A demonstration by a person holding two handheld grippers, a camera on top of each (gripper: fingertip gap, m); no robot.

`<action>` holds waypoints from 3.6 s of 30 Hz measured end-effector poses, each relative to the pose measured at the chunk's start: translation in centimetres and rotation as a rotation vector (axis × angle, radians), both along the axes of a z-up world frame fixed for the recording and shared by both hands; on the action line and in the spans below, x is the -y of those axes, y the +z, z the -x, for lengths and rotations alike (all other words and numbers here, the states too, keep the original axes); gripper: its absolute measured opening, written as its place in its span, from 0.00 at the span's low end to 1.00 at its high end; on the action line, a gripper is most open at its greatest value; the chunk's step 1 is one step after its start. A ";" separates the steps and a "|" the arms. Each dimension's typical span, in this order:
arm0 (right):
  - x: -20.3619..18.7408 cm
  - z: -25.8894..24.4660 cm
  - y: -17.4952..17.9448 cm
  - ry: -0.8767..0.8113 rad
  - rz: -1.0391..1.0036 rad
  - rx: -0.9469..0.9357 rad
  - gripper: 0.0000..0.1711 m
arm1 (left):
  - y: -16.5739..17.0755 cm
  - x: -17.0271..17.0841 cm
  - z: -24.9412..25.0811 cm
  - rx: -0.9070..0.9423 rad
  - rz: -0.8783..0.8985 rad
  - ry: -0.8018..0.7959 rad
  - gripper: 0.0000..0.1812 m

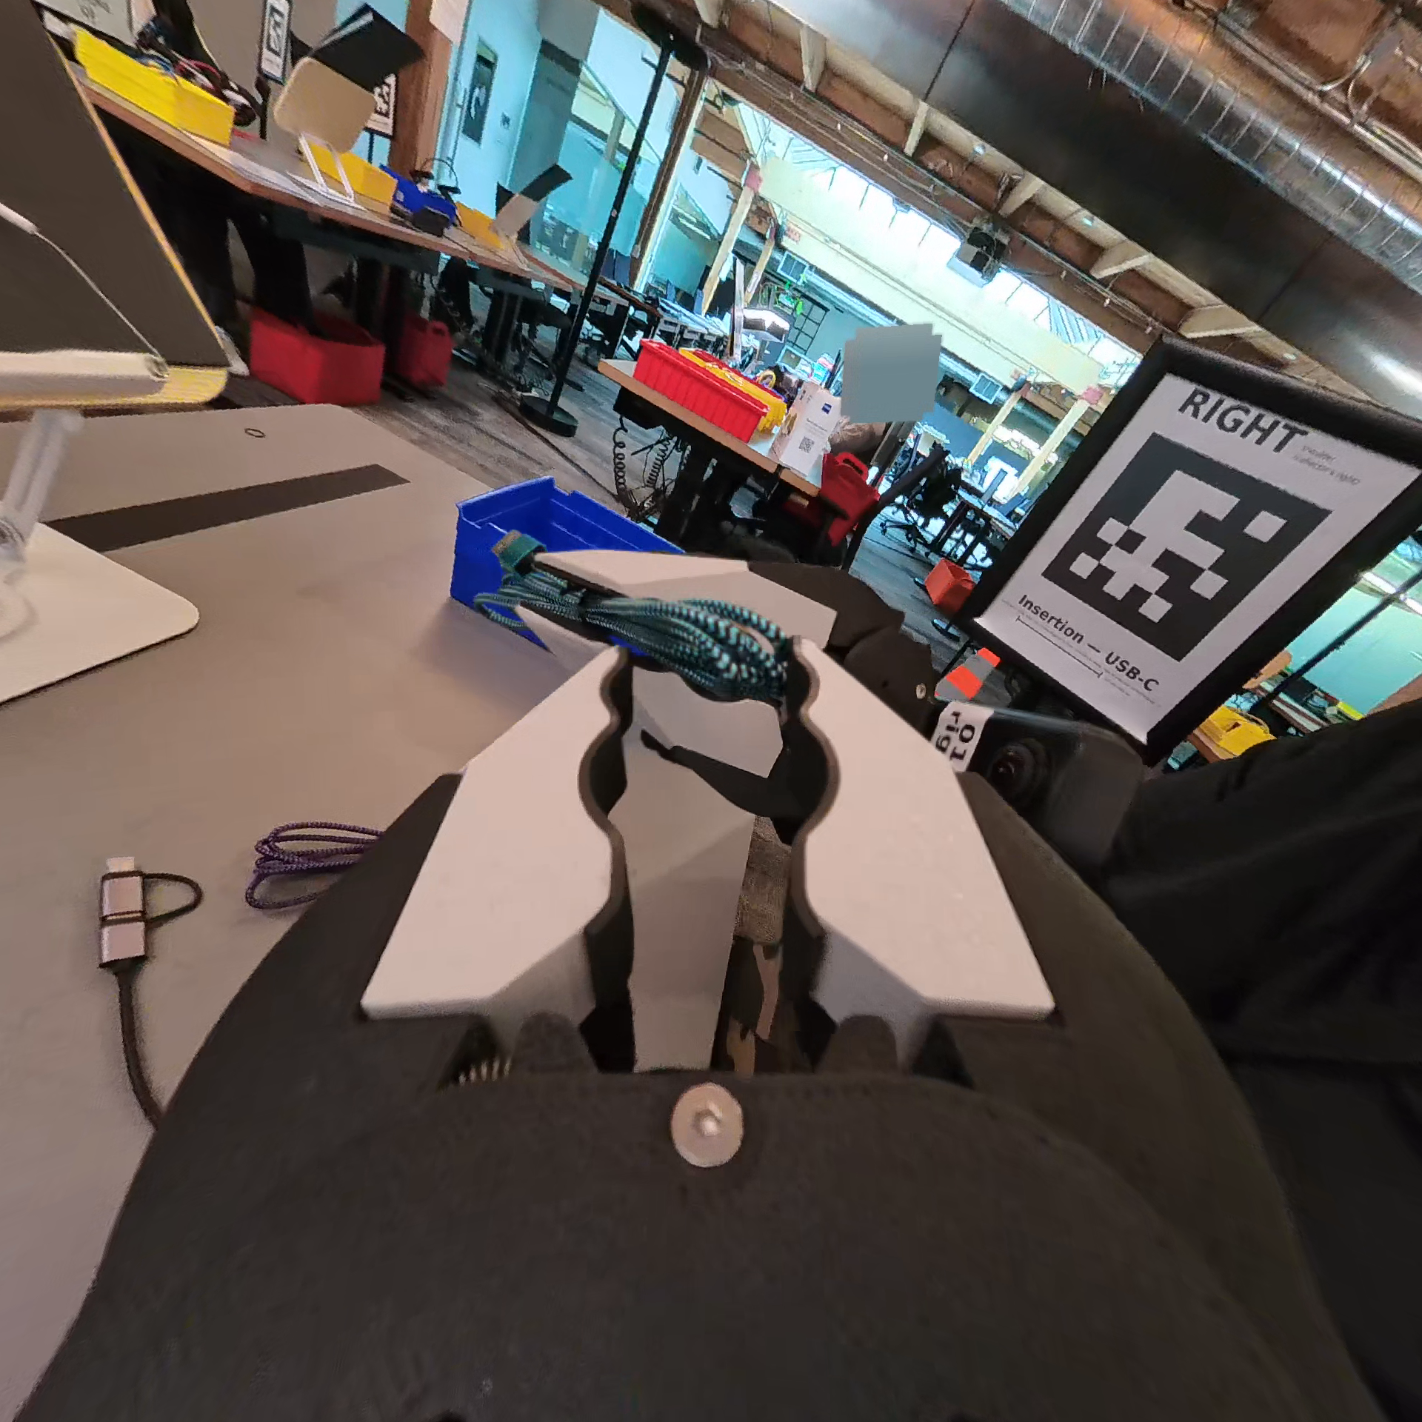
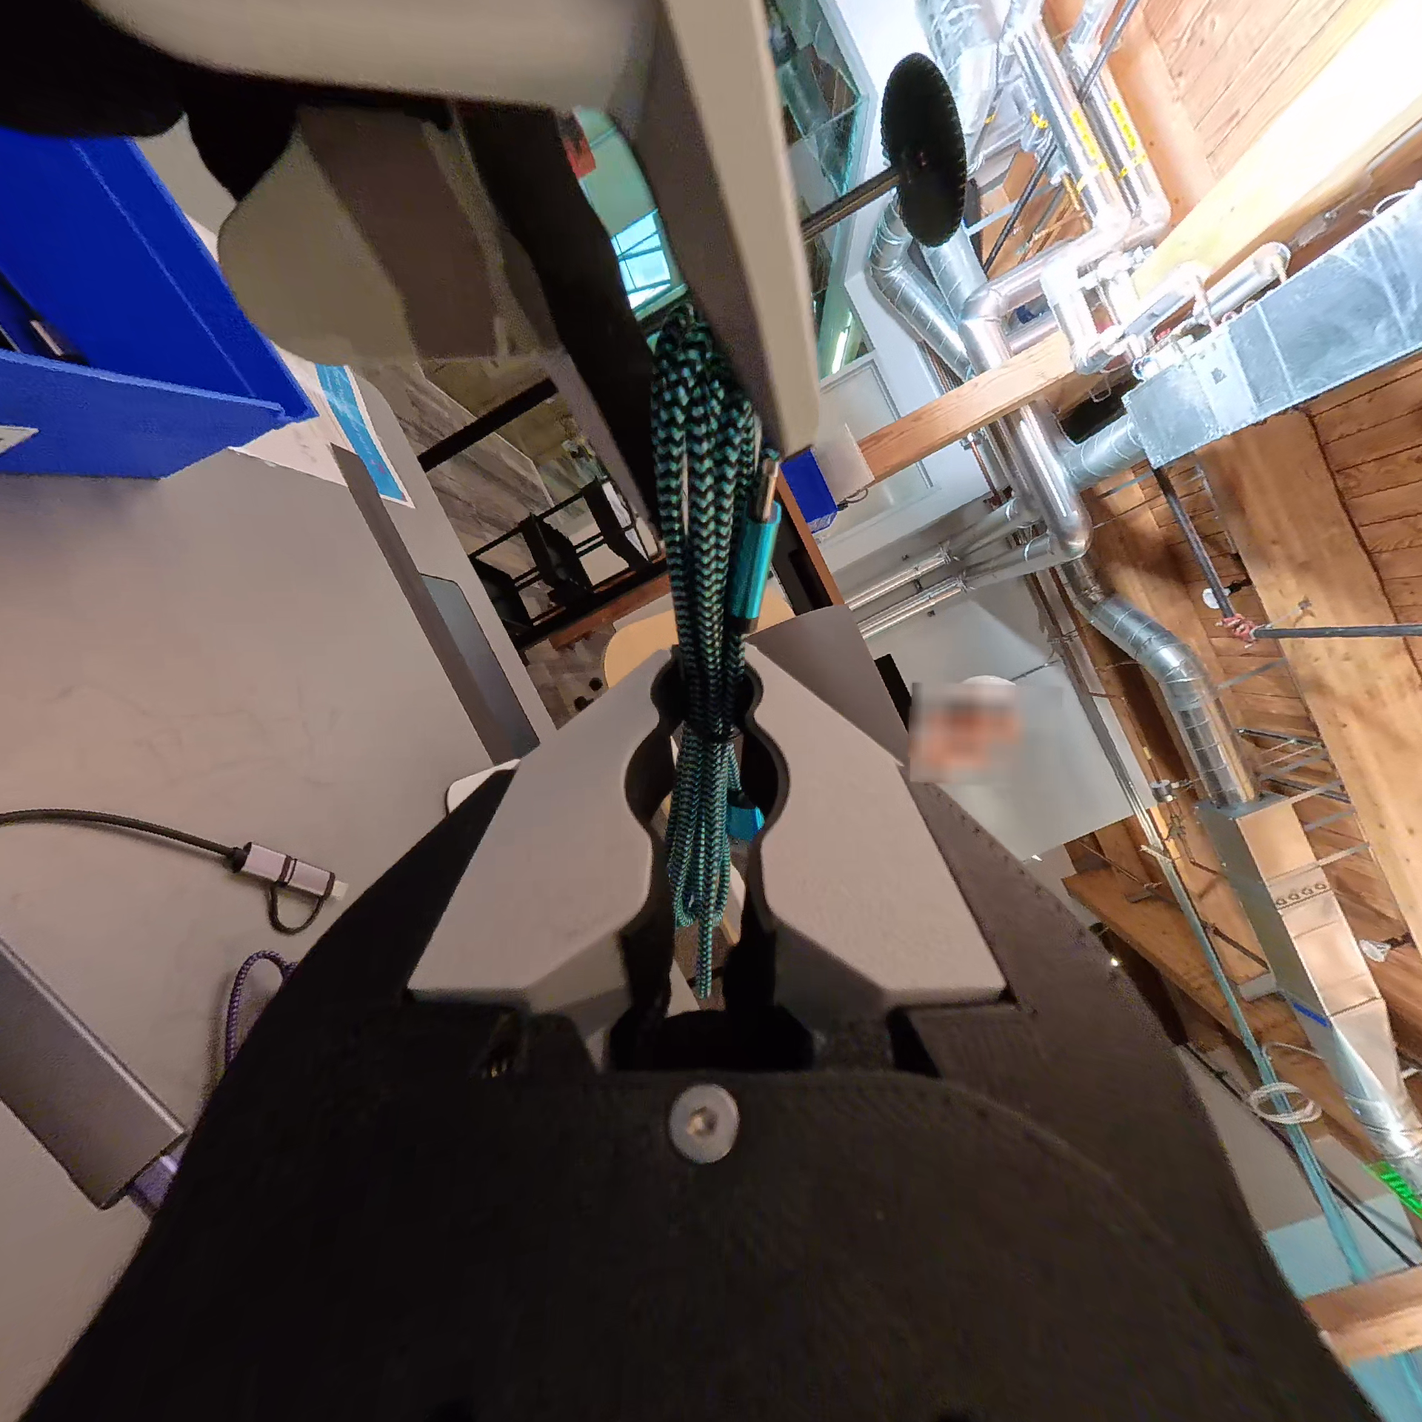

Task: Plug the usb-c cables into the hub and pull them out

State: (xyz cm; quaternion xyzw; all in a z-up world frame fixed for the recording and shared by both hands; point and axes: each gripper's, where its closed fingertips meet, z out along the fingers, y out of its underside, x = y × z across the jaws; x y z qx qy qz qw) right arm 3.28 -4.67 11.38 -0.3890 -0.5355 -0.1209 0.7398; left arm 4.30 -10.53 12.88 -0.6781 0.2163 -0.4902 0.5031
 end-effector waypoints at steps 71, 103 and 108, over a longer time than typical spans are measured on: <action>6.7 -0.4 0.3 0.946 0.820 -0.362 0.03 | -2.4 0.7 2.3 0.258 -0.053 -0.269 0.07; 4.0 2.1 -2.5 0.398 0.257 -0.056 0.03 | -4.1 -1.8 1.9 -0.284 -0.100 0.095 0.03; 4.1 2.4 -2.9 0.381 0.229 -0.021 0.03 | -4.3 -1.8 2.1 -0.282 -0.094 0.083 0.03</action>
